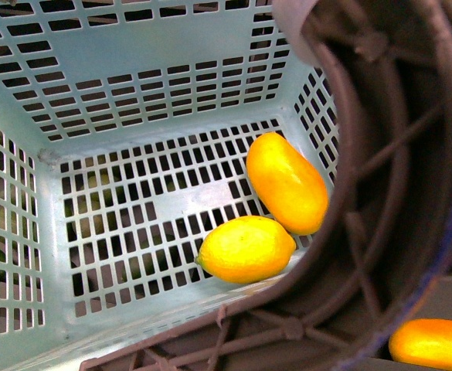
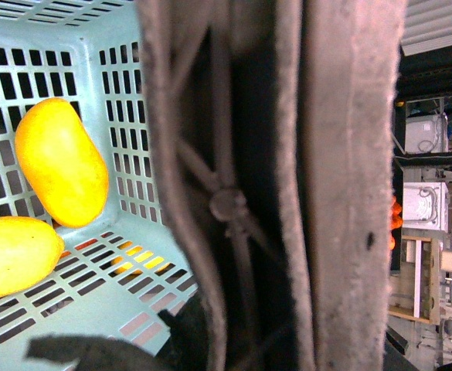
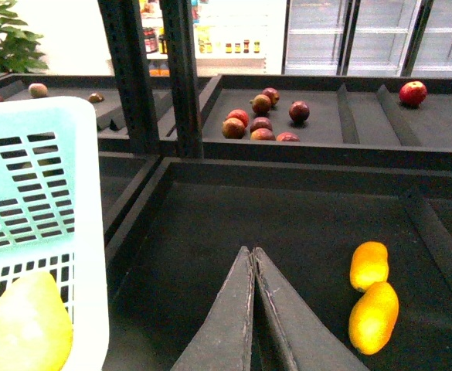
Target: Pick lemon and mango into basket
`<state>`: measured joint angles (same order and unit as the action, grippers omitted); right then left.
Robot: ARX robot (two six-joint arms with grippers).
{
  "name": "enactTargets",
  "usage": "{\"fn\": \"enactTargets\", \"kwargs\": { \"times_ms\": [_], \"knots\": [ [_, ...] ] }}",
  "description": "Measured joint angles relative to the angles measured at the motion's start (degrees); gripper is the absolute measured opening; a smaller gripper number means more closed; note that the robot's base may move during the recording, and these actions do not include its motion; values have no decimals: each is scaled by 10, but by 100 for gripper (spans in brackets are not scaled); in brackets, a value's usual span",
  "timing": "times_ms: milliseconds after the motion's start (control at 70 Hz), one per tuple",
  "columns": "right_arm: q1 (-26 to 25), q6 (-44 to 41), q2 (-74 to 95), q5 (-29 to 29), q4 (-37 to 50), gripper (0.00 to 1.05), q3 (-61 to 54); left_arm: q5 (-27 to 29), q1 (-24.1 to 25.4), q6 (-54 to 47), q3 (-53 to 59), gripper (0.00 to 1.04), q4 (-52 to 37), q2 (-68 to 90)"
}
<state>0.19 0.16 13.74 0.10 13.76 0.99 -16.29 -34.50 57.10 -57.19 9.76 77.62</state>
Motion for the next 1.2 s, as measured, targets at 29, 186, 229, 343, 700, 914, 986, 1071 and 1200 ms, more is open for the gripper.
{"fn": "enactTargets", "kwargs": {
  "times_ms": [29,186,229,343,700,914,986,1071,1200],
  "knots": [
    [0,0,-5,0,-5,2,0,0,0,0,0,14,0,0],
    [0,0,-25,0,-26,2,0,0,0,0,0,14,0,0],
    [0,0,-32,0,-32,2,0,0,0,0,0,14,0,0],
    [0,0,-85,-2,-103,2,0,0,0,0,0,14,0,0],
    [0,0,-134,0,-137,2,0,0,0,0,0,14,0,0],
    [0,0,-134,0,-137,34,0,0,0,0,0,14,0,0],
    [0,0,-134,0,-137,46,0,0,0,0,0,14,0,0],
    [0,0,-134,0,-137,62,0,0,0,0,0,14,0,0],
    [0,0,-134,0,-137,83,0,0,0,-1,0,14,0,0]
  ]
}}
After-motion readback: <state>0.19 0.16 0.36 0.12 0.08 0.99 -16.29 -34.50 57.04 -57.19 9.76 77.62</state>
